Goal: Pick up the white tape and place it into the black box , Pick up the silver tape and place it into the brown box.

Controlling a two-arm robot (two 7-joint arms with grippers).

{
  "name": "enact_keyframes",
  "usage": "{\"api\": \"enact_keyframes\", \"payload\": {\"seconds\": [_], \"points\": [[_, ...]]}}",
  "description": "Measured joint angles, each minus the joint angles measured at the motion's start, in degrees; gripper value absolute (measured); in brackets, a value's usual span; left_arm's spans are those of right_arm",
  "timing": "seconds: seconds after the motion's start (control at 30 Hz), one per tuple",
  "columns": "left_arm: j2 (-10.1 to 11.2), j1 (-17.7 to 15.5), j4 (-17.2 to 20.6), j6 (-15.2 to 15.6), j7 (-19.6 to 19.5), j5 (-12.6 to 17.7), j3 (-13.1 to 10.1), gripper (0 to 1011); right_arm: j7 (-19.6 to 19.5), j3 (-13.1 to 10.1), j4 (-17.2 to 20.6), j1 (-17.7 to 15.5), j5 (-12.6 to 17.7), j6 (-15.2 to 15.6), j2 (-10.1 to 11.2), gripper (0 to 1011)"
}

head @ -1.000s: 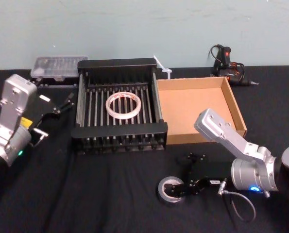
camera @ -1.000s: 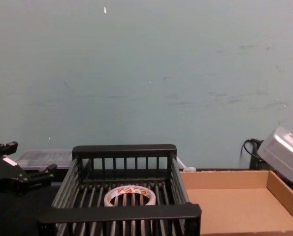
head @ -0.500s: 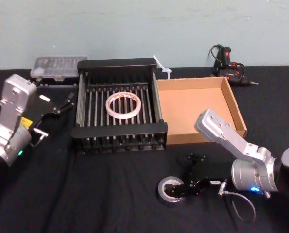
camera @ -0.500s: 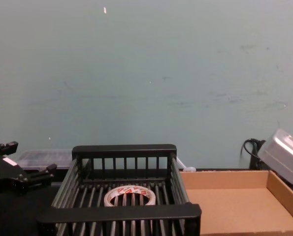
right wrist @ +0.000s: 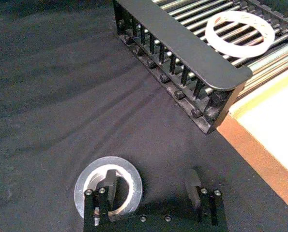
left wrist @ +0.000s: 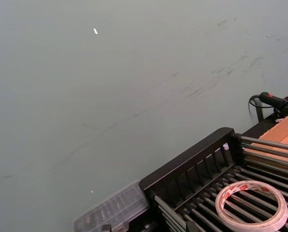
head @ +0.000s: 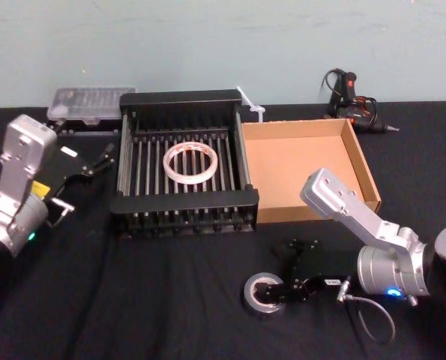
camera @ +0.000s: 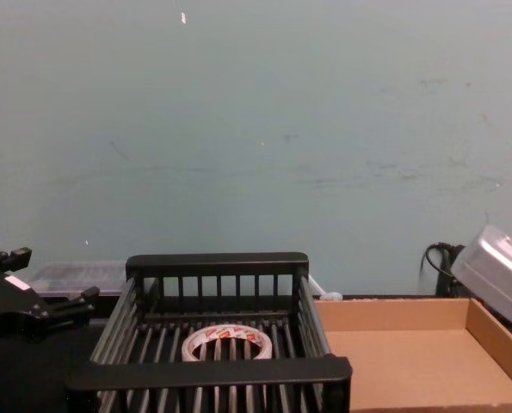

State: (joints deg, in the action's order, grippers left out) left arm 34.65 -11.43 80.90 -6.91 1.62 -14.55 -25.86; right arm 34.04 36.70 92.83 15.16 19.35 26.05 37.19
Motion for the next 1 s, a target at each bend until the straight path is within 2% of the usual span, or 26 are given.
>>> {"api": "enact_keyframes", "payload": {"seconds": [0.2,0.23,0.4,0.43,0.5,0.8,1.0], "points": [[0.00,0.00,0.00,0.00,0.00,0.00,0.00,1001,0.01,0.00,0.03,0.00,0.03,-0.02,0.00,801],[0.00,0.00,0.00,0.00,0.00,0.00,0.00,1001,0.00,0.00,0.03,0.00,0.03,-0.03,0.00,746],[0.00,0.00,0.00,0.00,0.00,0.00,0.00,1001,0.01,0.00,0.04,0.00,0.03,-0.05,0.00,609],[0.00,0.00,0.00,0.00,0.00,0.00,0.00,1001,0.00,0.00,0.04,0.00,0.03,-0.06,0.00,548],[0.00,0.00,0.00,0.00,0.00,0.00,0.00,1002,0.00,0.00,0.04,0.00,0.03,-0.07,0.00,507],[0.00,0.00,0.00,0.00,0.00,0.00,0.00,1001,0.00,0.00,0.04,0.00,0.03,-0.09,0.00,194],[0.00,0.00,0.00,0.00,0.00,0.00,0.00,1001,0.00,0.00,0.04,0.00,0.03,-0.08,0.00,161]]}}
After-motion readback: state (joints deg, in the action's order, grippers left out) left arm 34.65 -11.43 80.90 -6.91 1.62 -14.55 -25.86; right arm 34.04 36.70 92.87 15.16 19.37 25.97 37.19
